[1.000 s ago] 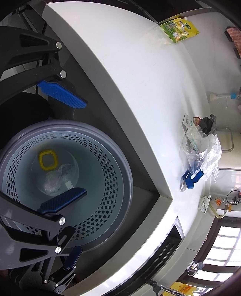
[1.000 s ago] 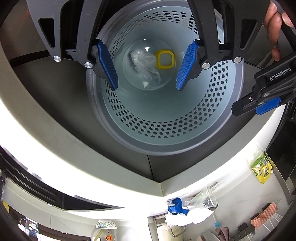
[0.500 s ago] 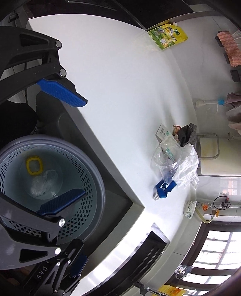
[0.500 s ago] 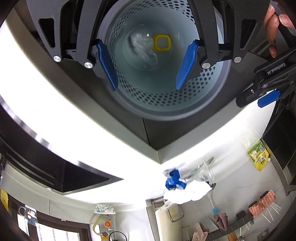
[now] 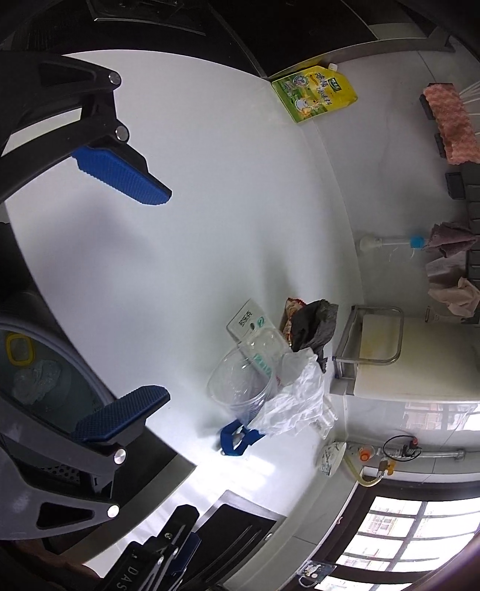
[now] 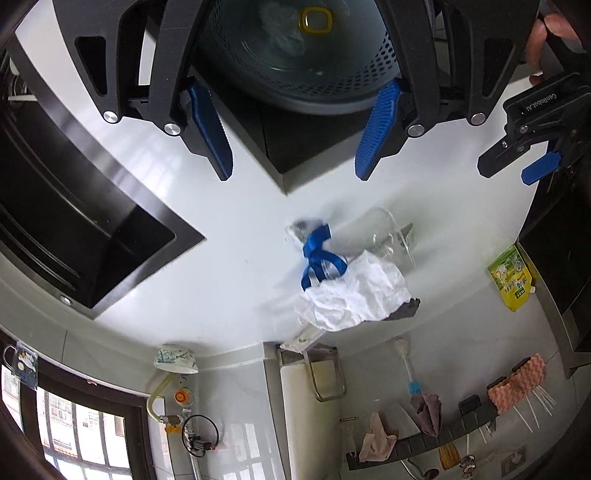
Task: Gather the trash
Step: 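Reach the right tool to the white tissue and close on it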
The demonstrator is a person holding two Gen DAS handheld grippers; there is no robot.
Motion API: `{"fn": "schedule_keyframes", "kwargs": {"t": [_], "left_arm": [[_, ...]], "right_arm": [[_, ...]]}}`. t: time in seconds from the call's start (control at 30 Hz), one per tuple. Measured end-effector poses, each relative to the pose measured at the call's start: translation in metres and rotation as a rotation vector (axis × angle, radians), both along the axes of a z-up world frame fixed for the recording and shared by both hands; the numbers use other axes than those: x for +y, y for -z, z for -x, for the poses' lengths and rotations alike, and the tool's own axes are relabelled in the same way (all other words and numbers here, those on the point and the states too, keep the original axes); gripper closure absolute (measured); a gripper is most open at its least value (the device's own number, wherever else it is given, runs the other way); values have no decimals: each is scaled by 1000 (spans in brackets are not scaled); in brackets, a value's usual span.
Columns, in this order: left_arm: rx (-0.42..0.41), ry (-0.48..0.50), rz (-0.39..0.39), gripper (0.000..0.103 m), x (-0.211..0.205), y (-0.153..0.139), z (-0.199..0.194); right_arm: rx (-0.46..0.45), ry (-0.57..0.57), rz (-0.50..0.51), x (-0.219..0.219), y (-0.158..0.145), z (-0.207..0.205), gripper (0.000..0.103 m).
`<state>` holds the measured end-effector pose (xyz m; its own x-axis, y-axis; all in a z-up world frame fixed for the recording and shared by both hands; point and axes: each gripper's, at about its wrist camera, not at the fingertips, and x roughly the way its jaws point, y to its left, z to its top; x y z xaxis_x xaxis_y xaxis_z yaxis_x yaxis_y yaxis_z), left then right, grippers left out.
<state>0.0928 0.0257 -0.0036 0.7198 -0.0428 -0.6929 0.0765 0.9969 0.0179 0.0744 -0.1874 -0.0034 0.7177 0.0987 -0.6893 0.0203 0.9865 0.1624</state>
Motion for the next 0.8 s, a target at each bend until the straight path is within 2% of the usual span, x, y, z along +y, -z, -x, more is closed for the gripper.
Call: {"fn": "schedule_keyframes", "kwargs": {"t": [0.23, 0.47, 0.8], "left_arm": [[5, -42, -8, 6, 11, 0, -31], [-8, -80, -25, 6, 26, 2, -54], [6, -105, -6, 6, 34, 10, -75]], "right_arm": [[-20, -47, 24, 18, -18, -56, 36], [-6, -92, 42, 38, -13, -107, 36], [-3, -143, 66, 66, -10, -151, 36]]}}
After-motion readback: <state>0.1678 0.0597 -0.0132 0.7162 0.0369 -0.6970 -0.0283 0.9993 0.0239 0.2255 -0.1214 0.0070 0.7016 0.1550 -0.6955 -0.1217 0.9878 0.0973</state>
